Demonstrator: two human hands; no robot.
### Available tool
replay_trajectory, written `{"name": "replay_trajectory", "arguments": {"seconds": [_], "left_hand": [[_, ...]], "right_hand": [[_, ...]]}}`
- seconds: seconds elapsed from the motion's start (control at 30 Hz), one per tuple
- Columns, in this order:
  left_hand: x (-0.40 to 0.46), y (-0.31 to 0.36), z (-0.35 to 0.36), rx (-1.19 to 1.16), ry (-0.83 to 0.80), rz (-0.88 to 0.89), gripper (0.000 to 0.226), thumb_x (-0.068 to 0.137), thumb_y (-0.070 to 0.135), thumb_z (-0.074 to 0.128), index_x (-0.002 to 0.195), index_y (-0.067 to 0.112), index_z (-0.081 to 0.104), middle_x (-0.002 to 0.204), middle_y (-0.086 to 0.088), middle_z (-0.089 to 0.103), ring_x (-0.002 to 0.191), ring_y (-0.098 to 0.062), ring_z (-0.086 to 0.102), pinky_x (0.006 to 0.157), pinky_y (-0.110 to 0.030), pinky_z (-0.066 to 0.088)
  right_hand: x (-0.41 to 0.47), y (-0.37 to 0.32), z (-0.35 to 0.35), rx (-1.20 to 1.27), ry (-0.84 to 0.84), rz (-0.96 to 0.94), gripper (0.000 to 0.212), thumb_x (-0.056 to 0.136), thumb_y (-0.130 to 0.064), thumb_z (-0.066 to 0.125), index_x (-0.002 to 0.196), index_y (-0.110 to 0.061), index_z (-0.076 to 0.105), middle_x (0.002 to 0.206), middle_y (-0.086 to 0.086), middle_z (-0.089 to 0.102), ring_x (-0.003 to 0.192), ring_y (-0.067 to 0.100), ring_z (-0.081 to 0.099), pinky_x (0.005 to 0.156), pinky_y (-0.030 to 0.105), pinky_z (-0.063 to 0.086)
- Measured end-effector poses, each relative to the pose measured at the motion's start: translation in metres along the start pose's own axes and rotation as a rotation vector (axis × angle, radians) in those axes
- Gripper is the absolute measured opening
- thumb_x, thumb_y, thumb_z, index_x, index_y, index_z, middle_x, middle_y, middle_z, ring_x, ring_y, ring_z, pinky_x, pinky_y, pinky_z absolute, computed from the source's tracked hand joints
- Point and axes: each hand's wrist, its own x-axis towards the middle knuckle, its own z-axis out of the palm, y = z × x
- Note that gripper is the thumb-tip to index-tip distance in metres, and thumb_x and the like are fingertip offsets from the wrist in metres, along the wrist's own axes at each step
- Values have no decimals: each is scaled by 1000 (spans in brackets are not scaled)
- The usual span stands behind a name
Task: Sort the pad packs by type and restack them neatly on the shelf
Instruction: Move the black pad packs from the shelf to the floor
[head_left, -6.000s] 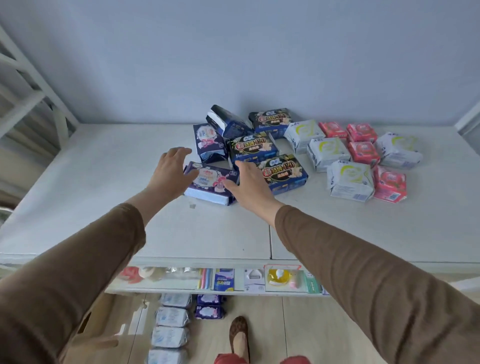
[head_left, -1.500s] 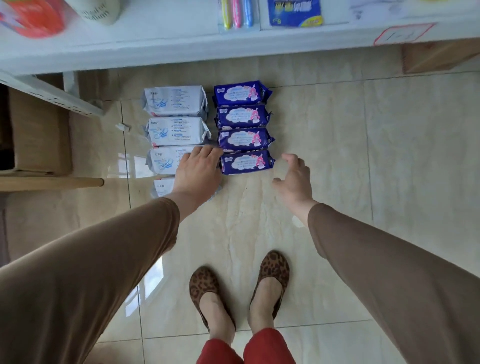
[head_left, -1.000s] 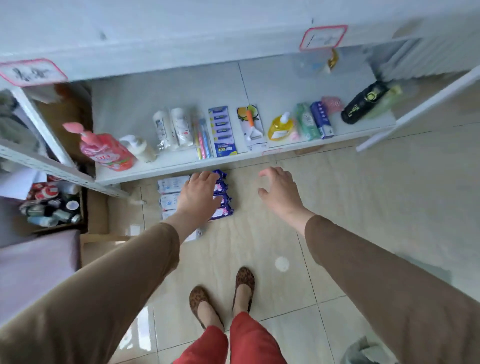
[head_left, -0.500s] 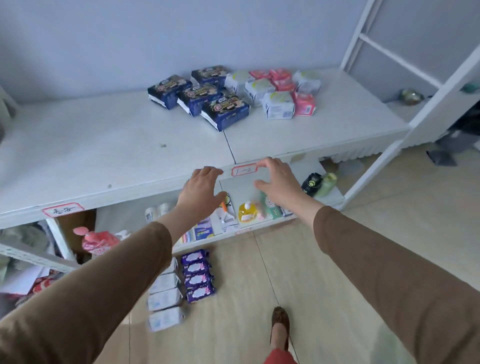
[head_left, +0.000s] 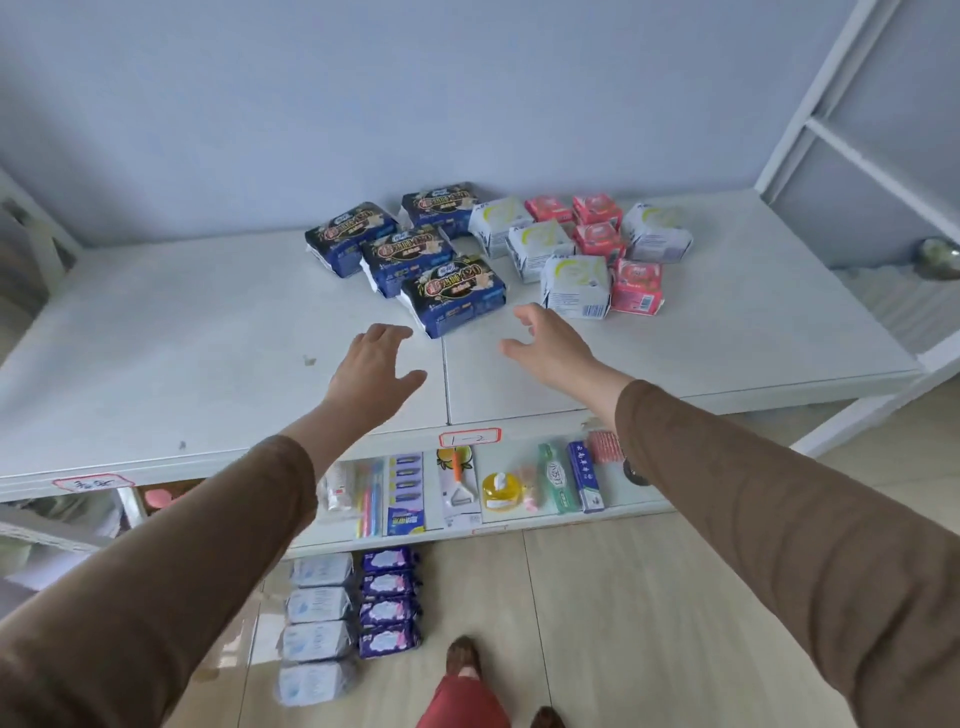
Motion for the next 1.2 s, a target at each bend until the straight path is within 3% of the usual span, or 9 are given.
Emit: {"name": "replay_trajectory", "arguments": {"seconds": [0.13, 0.23, 0.33, 0.53, 0.7, 0.87, 0.97, 1.1, 1.2], "left_hand": [[51, -22, -2, -17, 23, -75, 59, 91, 39, 63, 142, 18, 43, 145, -5, 43, 132, -25, 41, 106, -40, 37], [95, -41, -6, -49, 62, -123, 60, 91, 41, 63, 142, 19, 41, 146, -7, 43, 133, -27, 41, 106, -43, 37], [134, -61, -9, -113, 74, -183, 61, 91, 42, 62, 142, 16, 41, 147, -8, 42, 135, -27, 40, 111, -43, 34], [200, -89, -7, -138, 28, -276, 64, 93, 45, 57, 143, 10, 38, 145, -12, 42, 131, -29, 42, 106, -43, 36], [239, -99, 2, -96, 14, -255, 70, 90, 55, 58, 140, 9, 40, 141, -14, 44, 129, -33, 41, 105, -47, 38], [254, -103, 7, 19, -173, -207, 79, 79, 59, 69, 140, 17, 41, 139, -13, 37, 132, -36, 31, 105, -52, 34], [255, -100, 4, -14, -264, -183, 77, 69, 54, 80, 127, 20, 42, 127, -10, 47, 116, -33, 47, 94, -47, 46], [250, -89, -1, -134, -274, -155, 74, 60, 40, 90, 108, 25, 36, 96, 3, 63, 78, -15, 62, 57, -30, 46], [240, -79, -8, -186, -246, -136, 80, 65, 34, 89, 126, 22, 39, 107, 4, 60, 89, -20, 61, 66, -33, 51]], "right_hand": [[54, -4, 2, 24, 45, -19, 60, 93, -40, 61, 142, -10, 44, 144, 10, 48, 129, 26, 50, 86, 27, 36], [97, -5, 6, 7, 58, -6, 59, 95, -42, 61, 137, -4, 45, 140, 17, 49, 128, 31, 48, 94, 34, 39], [135, -5, 11, 14, -8, 32, 69, 96, -47, 57, 148, -8, 35, 150, 14, 42, 138, 30, 40, 103, 34, 36], [182, -2, 21, 37, -124, 91, 85, 89, -52, 66, 151, -8, 29, 151, 12, 43, 136, 29, 43, 97, 33, 38], [192, 5, 19, 251, -298, 189, 93, 81, -33, 82, 152, -11, 26, 147, 7, 50, 131, 26, 52, 111, 41, 40], [188, 9, 18, 263, -344, 222, 77, 75, -20, 87, 138, -9, 42, 129, 7, 61, 119, 23, 59, 105, 38, 46], [180, 12, 18, 283, -332, 198, 72, 73, -16, 87, 129, -11, 43, 125, 7, 59, 116, 23, 59, 102, 40, 49], [166, 19, 17, 362, -356, 161, 73, 74, -11, 86, 126, -17, 35, 121, 5, 59, 109, 16, 59, 81, 25, 50], [153, 23, 14, 502, -422, 161, 77, 75, -1, 82, 133, -20, 35, 121, 2, 62, 111, 16, 61, 81, 21, 50]]}}
